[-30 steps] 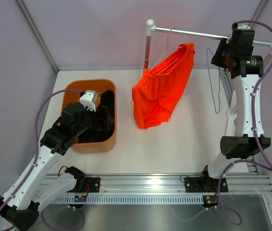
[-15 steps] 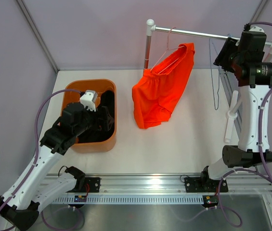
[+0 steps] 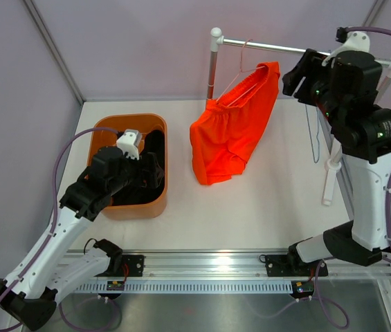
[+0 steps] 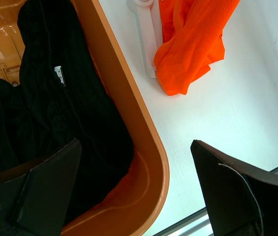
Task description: Remove the shorts from the hanger
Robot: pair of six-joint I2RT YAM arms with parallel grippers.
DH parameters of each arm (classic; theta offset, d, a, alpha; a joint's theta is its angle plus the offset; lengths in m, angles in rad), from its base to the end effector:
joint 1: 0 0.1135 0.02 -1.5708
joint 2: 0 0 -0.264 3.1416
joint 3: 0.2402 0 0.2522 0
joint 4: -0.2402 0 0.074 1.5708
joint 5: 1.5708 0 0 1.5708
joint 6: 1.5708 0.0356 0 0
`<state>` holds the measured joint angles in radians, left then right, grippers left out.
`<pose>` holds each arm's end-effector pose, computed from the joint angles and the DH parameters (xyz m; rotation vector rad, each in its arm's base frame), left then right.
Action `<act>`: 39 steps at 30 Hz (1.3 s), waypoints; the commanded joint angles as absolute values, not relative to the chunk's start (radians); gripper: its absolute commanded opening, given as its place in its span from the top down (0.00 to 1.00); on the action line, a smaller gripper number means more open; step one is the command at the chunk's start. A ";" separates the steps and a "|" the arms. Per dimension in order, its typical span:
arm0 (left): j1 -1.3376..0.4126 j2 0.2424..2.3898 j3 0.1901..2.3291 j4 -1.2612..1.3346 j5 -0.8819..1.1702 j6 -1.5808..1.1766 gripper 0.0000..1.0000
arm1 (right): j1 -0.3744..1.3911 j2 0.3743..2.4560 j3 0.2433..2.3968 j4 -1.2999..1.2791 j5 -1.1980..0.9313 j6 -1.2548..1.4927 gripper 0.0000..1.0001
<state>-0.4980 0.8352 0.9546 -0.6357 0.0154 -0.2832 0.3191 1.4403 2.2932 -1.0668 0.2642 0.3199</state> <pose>0.1528 -0.0837 0.3439 0.2372 2.1113 -0.4861 0.1999 0.0563 0.5762 0.1906 1.7725 0.2252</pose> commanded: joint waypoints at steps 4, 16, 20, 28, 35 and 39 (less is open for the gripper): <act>-0.502 0.839 0.956 -0.604 0.005 -0.265 0.01 | 0.478 1.613 2.293 -0.997 0.443 0.374 0.33; -0.502 0.841 0.948 -0.607 0.005 -0.267 0.01 | 0.543 1.818 2.309 -0.769 0.618 0.443 0.31; -0.502 0.845 0.950 -0.607 0.005 -0.265 0.01 | 0.543 1.842 2.287 -0.706 0.655 0.448 0.30; -0.502 0.853 0.950 -0.609 0.005 -0.264 0.01 | 0.543 1.934 2.356 -0.670 0.698 0.448 0.30; -0.502 0.854 0.948 -0.609 0.005 -0.265 0.01 | 0.543 1.971 2.379 -0.661 0.735 0.453 0.30; -0.502 0.856 0.948 -0.609 0.006 -0.265 0.01 | 0.543 1.982 2.379 -0.649 0.756 0.445 0.35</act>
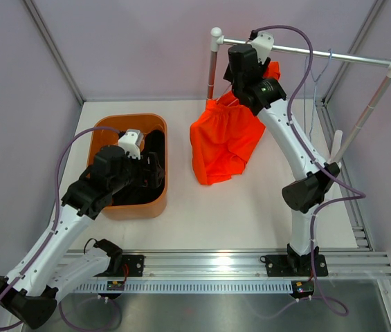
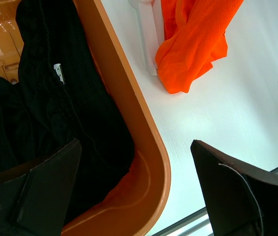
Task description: Remove the shorts from the hanger
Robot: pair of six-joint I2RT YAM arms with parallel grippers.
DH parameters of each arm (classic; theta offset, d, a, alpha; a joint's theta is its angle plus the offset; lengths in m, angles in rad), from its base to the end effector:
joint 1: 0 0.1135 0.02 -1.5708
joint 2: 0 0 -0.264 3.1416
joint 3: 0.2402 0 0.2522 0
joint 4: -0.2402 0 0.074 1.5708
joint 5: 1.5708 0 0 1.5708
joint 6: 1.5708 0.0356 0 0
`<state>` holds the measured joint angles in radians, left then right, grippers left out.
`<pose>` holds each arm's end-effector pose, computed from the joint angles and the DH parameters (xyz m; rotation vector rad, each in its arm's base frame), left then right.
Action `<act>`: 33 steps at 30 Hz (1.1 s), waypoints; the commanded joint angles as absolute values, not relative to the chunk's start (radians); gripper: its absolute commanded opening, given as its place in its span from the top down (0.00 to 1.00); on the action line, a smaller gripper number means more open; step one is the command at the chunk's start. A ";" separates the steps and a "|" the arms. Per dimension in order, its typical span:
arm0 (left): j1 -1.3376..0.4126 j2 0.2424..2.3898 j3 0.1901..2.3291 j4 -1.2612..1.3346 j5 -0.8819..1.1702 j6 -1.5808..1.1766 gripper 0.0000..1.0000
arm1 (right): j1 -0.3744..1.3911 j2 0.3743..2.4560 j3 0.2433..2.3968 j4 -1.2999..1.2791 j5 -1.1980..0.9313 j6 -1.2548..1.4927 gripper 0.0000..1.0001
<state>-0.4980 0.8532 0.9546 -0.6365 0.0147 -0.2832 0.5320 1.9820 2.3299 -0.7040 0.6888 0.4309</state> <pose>0.1564 -0.0856 0.3410 0.2387 2.1299 -0.4795 0.3825 0.1989 0.4600 0.3549 1.8088 0.0070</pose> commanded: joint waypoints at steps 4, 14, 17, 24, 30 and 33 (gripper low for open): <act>-0.503 0.856 0.948 -0.607 0.009 -0.265 0.01 | 0.543 1.987 2.375 -0.637 0.775 0.431 0.45; -0.502 0.854 0.946 -0.607 0.015 -0.265 0.01 | 0.543 2.010 2.395 -0.638 0.779 0.390 0.75; -0.502 0.854 0.945 -0.607 0.017 -0.265 0.01 | 0.543 2.006 2.396 -0.637 0.782 0.373 0.80; -0.502 0.853 0.946 -0.606 0.018 -0.264 0.01 | 0.543 1.977 2.401 -0.627 0.779 0.305 0.97; -0.502 0.851 0.946 -0.606 0.018 -0.264 0.01 | 0.543 1.933 2.421 -0.630 0.769 0.262 1.00; -0.503 0.850 0.946 -0.606 0.018 -0.264 0.01 | 0.543 1.908 2.425 -0.637 0.753 0.250 1.00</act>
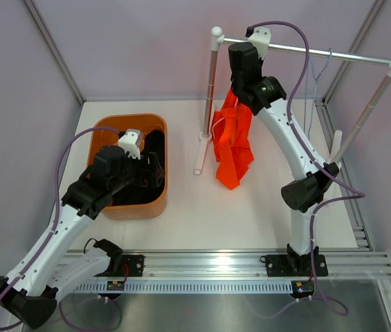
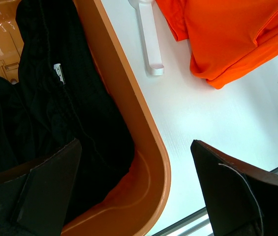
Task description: Remove the shorts from the hanger
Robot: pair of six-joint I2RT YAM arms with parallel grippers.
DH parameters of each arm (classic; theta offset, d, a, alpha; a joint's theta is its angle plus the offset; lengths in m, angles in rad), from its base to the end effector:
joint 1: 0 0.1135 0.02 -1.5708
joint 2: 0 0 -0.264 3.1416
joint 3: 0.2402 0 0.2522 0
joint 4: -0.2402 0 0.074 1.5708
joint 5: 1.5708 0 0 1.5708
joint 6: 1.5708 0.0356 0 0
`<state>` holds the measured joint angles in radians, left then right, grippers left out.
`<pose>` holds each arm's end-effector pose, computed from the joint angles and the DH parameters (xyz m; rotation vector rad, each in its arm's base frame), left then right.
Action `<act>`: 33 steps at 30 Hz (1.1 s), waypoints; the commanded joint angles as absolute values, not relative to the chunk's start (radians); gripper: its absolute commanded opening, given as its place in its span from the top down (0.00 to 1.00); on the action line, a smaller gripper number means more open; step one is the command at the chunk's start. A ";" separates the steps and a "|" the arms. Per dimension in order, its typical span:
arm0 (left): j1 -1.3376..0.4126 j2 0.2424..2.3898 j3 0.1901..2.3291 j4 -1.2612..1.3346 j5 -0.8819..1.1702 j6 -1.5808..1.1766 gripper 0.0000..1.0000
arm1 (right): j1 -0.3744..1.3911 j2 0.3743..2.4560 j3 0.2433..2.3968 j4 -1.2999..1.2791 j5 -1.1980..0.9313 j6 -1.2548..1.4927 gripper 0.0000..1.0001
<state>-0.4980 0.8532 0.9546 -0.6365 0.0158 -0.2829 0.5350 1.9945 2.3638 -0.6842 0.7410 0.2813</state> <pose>0.1564 -0.0857 0.3410 0.2397 2.1299 -0.4804 0.3827 0.1989 0.4675 0.2659 1.7832 -0.1187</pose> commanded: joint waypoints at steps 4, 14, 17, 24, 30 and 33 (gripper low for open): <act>-0.503 0.850 0.948 -0.606 0.017 -0.264 0.01 | 0.543 1.882 2.434 -0.643 0.730 0.239 1.00; -0.502 0.851 0.948 -0.604 0.009 -0.262 0.01 | 0.543 1.806 2.388 -0.678 0.669 0.238 1.00; -0.502 0.850 0.948 -0.607 0.006 -0.262 0.01 | 0.543 1.775 2.352 -0.696 0.629 0.255 1.00; -0.502 0.854 0.956 -0.609 0.005 -0.258 0.01 | 0.543 1.661 2.197 -0.750 0.548 0.281 1.00; -0.503 0.876 1.002 -0.614 0.014 -0.262 0.01 | 0.545 1.507 1.996 -0.805 0.413 0.310 1.00; -0.614 0.916 1.080 -0.637 -0.079 -0.288 0.01 | 0.557 1.416 1.877 -0.799 0.361 0.334 1.00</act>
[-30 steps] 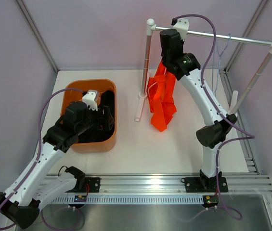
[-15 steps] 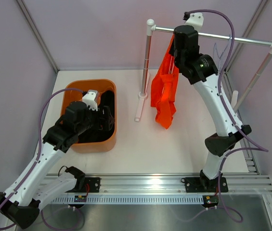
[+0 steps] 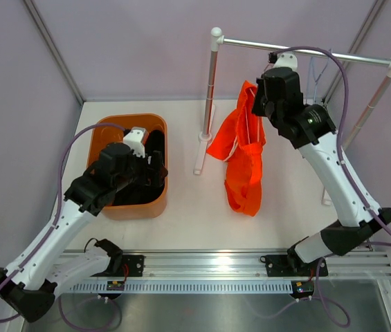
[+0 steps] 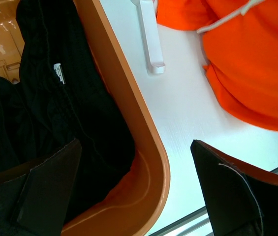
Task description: Remove the shorts from the hanger
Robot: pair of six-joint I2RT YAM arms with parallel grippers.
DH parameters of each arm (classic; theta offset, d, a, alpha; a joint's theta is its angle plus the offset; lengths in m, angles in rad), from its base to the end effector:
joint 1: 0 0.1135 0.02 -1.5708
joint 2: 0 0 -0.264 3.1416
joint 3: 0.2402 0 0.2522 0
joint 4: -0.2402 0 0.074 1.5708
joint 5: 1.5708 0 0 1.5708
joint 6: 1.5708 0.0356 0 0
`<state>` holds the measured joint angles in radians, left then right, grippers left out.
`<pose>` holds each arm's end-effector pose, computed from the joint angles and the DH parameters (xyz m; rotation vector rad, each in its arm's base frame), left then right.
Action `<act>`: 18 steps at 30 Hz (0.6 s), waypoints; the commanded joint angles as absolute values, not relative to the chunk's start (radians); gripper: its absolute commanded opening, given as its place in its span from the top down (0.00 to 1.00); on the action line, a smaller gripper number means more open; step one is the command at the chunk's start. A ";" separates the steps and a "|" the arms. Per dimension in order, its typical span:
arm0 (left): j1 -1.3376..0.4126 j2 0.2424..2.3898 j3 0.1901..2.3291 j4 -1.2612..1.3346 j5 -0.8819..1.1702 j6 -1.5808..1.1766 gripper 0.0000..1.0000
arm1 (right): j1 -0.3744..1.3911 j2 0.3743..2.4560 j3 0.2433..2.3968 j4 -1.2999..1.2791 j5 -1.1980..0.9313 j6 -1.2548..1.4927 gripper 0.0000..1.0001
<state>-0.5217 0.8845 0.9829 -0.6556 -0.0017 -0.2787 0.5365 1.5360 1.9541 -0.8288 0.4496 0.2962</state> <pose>0.1592 -0.0915 0.3435 0.2613 2.1485 -0.4664 0.2723 0.1439 0.4893 0.0554 1.9393 0.1072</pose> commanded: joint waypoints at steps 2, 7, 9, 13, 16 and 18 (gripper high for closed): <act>-0.708 0.946 1.164 -0.658 -0.227 -0.313 0.01 | 0.569 1.349 1.818 -0.795 0.338 0.342 1.00; -0.920 1.086 1.276 -0.608 -0.385 -0.423 0.01 | 0.623 1.241 1.642 -0.782 0.328 0.365 1.00; -0.936 1.129 1.301 -0.534 -0.399 -0.443 0.01 | 0.664 1.195 1.577 -0.781 0.333 0.373 1.00; -0.962 1.247 1.353 -0.431 -0.393 -0.488 0.01 | 0.732 1.123 1.480 -0.782 0.359 0.402 1.00; -0.991 1.311 1.376 -0.350 -0.411 -0.523 0.01 | 0.771 1.074 1.427 -0.788 0.377 0.425 1.00; -1.003 1.365 1.411 -0.327 -0.410 -0.538 0.01 | 0.799 1.062 1.411 -0.795 0.388 0.443 1.00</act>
<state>-0.9783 1.3209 1.3270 -0.4603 -0.3611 -0.4770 0.7605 1.1080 1.4181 -0.8410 0.3553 0.3916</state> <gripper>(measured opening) 0.987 0.118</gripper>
